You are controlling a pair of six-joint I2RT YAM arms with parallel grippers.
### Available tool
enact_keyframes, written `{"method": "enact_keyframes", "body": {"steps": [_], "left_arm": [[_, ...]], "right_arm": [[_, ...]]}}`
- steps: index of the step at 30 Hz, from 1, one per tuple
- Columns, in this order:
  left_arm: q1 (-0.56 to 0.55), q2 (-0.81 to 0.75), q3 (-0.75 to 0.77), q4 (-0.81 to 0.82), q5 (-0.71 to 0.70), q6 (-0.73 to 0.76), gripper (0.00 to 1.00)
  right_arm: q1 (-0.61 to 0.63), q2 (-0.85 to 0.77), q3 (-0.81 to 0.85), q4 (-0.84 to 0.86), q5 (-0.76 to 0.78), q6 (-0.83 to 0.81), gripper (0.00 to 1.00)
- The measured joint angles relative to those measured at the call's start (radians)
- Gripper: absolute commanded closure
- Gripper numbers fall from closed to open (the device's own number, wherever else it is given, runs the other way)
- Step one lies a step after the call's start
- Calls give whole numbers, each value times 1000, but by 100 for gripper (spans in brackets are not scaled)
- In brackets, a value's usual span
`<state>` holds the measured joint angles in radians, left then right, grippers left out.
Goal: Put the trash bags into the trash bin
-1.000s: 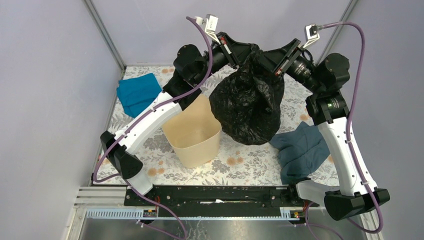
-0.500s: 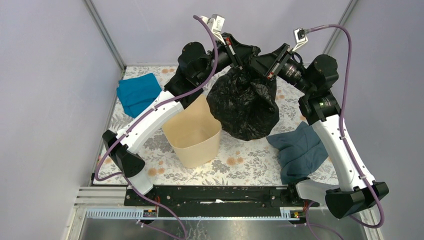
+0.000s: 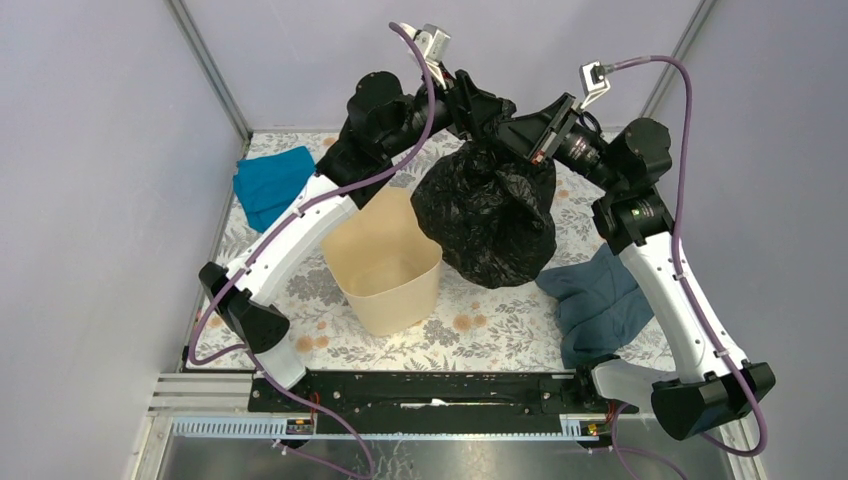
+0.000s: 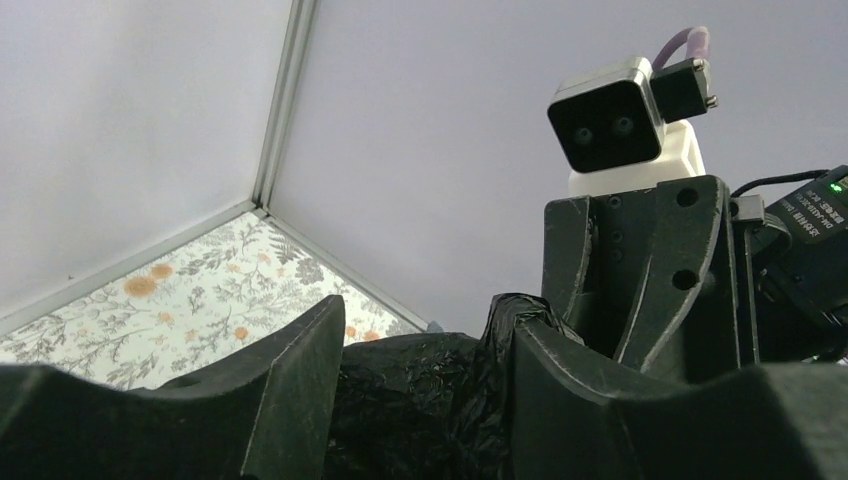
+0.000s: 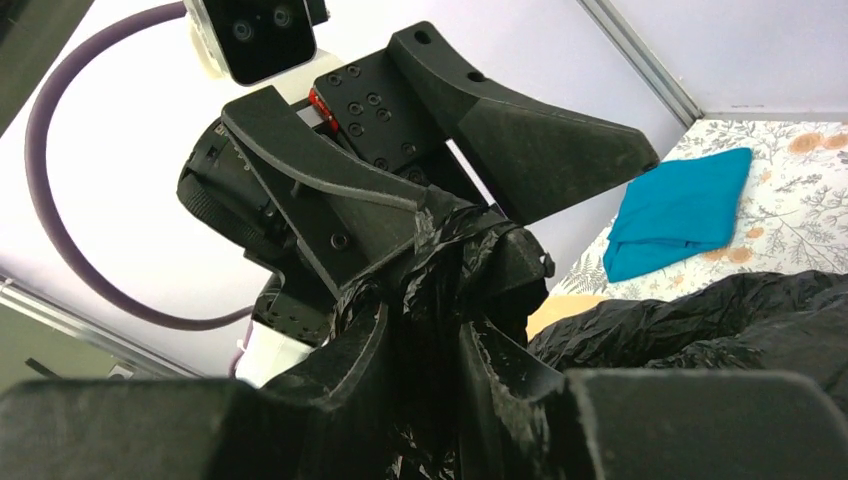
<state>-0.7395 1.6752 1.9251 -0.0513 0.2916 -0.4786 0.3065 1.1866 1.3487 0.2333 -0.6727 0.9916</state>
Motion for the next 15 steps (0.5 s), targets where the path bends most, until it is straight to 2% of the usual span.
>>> {"method": "enact_keyframes", "body": {"steps": [2,3,5,12,15], "left_arm": [[21,0,0,-14,35,0,39],[28,0,0,-20,54,-2,40],[41,0,0,-23,84,-4,49],[57,0,-2,-28,156,-48,77],[63,-1,-2,-29,158,-66,84]], "right_arm": [[2,2,-11,14,-4,8,88],[5,5,-19,28,-6,17,84],[7,18,-32,76,-21,45,73],[8,58,-72,213,-72,106,59],[8,58,-84,248,-105,101,49]]}}
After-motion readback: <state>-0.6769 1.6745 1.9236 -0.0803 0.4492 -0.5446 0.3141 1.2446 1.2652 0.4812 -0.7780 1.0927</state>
